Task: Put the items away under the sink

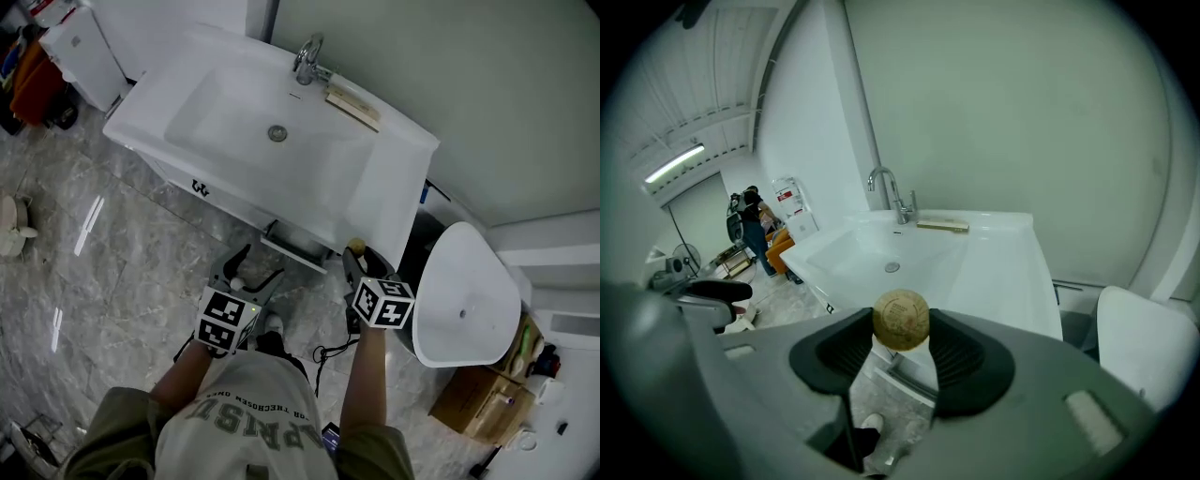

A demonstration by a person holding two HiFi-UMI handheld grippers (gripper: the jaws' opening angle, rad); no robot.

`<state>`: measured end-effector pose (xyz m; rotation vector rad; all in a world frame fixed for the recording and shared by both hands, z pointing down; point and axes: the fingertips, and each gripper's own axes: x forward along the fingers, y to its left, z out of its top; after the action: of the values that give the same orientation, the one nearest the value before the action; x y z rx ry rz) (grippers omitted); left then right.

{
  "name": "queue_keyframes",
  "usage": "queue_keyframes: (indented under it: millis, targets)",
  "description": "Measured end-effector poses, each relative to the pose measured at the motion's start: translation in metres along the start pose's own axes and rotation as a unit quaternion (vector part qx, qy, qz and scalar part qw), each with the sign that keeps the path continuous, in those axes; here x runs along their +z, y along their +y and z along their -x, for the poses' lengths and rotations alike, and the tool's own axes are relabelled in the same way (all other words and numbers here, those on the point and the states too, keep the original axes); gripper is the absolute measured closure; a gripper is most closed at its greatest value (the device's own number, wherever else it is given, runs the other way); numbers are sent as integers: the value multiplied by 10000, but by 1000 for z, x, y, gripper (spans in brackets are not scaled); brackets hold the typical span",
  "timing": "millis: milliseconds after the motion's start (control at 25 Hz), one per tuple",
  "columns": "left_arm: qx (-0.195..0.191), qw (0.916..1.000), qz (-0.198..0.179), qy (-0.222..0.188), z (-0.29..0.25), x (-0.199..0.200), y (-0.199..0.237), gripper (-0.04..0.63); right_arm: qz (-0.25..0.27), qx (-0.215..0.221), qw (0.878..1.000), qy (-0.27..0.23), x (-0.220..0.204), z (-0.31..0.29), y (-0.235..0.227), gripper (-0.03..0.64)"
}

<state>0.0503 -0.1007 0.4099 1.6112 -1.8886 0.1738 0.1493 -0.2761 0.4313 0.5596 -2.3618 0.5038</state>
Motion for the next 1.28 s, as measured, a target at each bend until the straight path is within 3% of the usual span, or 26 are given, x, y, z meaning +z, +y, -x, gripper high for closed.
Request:
queue_keyframes:
  millis: [520, 840, 1280]
  targets:
    - [1019, 9935, 485, -173, 31, -70, -70, 278, 520, 1044, 9931, 147, -53, 23, 7, 426]
    - [1354, 9877, 677, -400, 42, -91, -86, 278, 936, 1384, 9850, 425, -97, 13, 22, 426]
    - [1464, 9868, 633, -282, 36, -128, -40, 278, 1216, 1109, 9839, 692, -148, -55, 32, 426]
